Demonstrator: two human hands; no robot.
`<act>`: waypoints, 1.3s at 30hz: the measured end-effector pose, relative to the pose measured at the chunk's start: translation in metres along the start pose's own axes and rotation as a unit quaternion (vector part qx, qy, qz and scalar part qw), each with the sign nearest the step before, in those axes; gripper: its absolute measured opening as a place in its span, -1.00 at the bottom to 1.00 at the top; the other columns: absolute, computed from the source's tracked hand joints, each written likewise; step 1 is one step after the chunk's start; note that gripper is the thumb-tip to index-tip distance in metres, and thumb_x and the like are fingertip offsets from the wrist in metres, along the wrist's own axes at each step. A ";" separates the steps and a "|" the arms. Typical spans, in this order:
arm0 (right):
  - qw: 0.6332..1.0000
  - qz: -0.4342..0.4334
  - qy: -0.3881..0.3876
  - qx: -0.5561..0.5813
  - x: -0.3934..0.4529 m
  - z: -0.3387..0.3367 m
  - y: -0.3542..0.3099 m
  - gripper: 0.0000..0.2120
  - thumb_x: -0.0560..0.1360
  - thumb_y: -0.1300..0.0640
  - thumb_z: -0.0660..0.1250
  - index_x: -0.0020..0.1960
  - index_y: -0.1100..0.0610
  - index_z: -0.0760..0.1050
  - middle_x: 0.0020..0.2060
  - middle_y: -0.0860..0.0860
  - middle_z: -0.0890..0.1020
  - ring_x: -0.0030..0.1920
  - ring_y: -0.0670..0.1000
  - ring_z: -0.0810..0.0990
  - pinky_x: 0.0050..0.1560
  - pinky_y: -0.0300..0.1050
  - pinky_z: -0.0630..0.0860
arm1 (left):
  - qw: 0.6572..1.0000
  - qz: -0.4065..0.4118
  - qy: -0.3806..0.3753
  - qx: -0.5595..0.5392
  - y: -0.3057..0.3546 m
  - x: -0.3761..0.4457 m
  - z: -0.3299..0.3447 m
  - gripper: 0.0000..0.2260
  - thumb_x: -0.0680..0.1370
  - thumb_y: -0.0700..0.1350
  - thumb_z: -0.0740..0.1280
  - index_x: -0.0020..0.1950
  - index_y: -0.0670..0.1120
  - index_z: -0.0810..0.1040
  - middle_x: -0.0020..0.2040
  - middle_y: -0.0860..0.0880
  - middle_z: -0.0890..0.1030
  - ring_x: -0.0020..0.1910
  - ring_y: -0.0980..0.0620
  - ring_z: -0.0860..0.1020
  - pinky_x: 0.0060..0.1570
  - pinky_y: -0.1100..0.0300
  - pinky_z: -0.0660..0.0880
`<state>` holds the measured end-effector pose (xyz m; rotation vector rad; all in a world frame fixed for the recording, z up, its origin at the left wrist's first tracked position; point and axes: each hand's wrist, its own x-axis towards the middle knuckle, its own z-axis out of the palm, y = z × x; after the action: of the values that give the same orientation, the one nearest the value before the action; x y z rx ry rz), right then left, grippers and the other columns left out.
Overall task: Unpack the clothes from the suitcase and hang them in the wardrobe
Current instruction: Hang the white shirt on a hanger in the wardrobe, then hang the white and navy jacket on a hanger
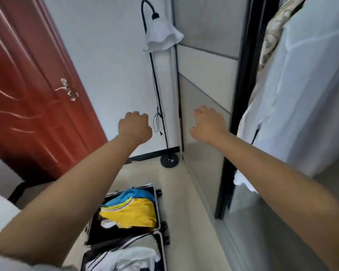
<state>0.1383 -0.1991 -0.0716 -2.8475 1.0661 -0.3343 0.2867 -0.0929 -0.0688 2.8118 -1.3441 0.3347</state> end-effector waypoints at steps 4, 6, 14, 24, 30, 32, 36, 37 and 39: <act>0.998 -0.049 -0.045 0.017 0.009 0.080 -0.098 -0.58 0.53 0.11 0.16 0.37 0.20 0.27 0.32 0.12 0.33 0.31 0.15 0.31 0.22 -0.01 0.30 | 0.996 -0.059 -0.065 0.003 -0.113 -0.030 0.066 -0.69 0.57 -0.10 0.13 0.25 -0.19 0.41 0.21 -0.20 0.44 0.21 -0.20 0.39 0.04 0.04 0.40; 0.995 -0.067 -0.061 0.031 0.013 0.123 -0.143 -0.59 0.53 0.10 0.16 0.34 0.20 0.31 0.30 0.12 0.36 0.29 0.15 0.33 0.22 0.01 0.32 | 0.994 -0.069 -0.090 -0.010 -0.163 -0.042 0.106 -0.68 0.56 -0.09 0.14 0.26 -0.19 0.41 0.22 -0.22 0.44 0.22 -0.22 0.39 0.08 0.01 0.40; 0.972 -0.100 -0.209 0.048 -0.024 0.368 -0.288 -0.69 0.51 0.15 0.18 0.22 0.21 0.40 0.22 0.12 0.43 0.20 0.14 0.40 0.11 -0.06 0.35 | 0.951 -0.120 -0.279 -0.065 -0.328 -0.132 0.327 -0.74 0.57 -0.14 0.13 0.23 -0.14 0.43 0.21 -0.15 0.47 0.23 -0.14 0.42 0.12 0.08 0.39; 0.884 -0.031 -0.467 -0.002 -0.176 0.695 -0.277 -0.49 0.55 -0.04 0.13 0.42 0.14 0.12 0.39 0.09 0.24 0.35 0.10 0.27 0.26 -0.05 0.32 | 0.864 -0.247 -0.400 -0.180 -0.349 -0.279 0.638 -0.79 0.57 -0.21 0.09 0.09 -0.21 0.46 0.08 -0.16 0.53 0.02 -0.13 0.47 -0.13 0.18 0.29; 0.889 0.038 -0.456 0.005 -0.214 0.804 -0.255 -0.17 0.44 -0.16 0.30 0.51 0.04 -0.11 0.50 0.11 -0.14 0.49 0.19 -0.07 0.44 0.10 0.14 | 0.800 -0.323 -0.426 -0.271 -0.308 -0.332 0.765 -0.79 0.56 -0.18 0.15 0.11 -0.25 0.45 0.07 -0.20 0.57 0.07 -0.17 0.49 0.01 0.08 0.38; 0.894 0.091 -0.439 0.025 -0.213 0.830 -0.252 -0.08 0.40 -0.15 0.36 0.50 0.01 -0.18 0.49 0.12 -0.21 0.49 0.19 -0.07 0.40 0.09 0.22 | 0.772 -0.374 -0.420 -0.297 -0.297 -0.340 0.795 -0.75 0.57 -0.13 0.16 0.19 -0.24 0.42 0.10 -0.20 0.55 0.12 -0.18 0.48 0.03 0.09 0.37; 0.866 0.192 -0.445 0.125 -0.196 0.864 -0.241 -0.09 0.41 0.03 0.39 0.50 -0.04 -0.18 0.34 0.22 0.26 0.20 0.21 0.44 0.03 -0.02 0.45 | 0.664 -0.477 -0.435 -0.377 -0.284 -0.351 0.834 -0.65 0.57 -0.02 0.20 0.26 -0.20 0.38 0.14 -0.21 0.55 0.17 -0.21 0.49 0.17 0.00 0.45; 0.861 0.193 -0.443 0.158 -0.192 0.866 -0.237 -0.18 0.44 0.10 0.35 0.50 -0.03 -0.11 0.24 0.20 0.41 0.12 0.20 0.50 -0.03 -0.06 0.44 | 0.642 -0.495 -0.431 -0.396 -0.281 -0.352 0.837 -0.66 0.56 0.00 0.21 0.23 -0.19 0.40 0.11 -0.20 0.55 0.15 -0.20 0.51 0.18 -0.04 0.46; 0.856 0.196 -0.425 0.219 -0.188 0.862 -0.231 -0.37 0.49 0.19 0.28 0.47 0.03 0.08 0.18 0.17 0.50 0.14 0.18 0.49 -0.04 -0.14 0.38 | 0.609 -0.527 -0.423 -0.415 -0.279 -0.351 0.833 -0.73 0.57 0.02 0.20 -0.02 -0.20 0.46 -0.06 -0.18 0.54 -0.01 -0.19 0.54 0.14 -0.09 0.48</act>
<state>0.3475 0.0991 -0.9072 -1.9283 1.1063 0.5891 0.4441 0.2717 -0.9276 2.2223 0.4497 -1.3461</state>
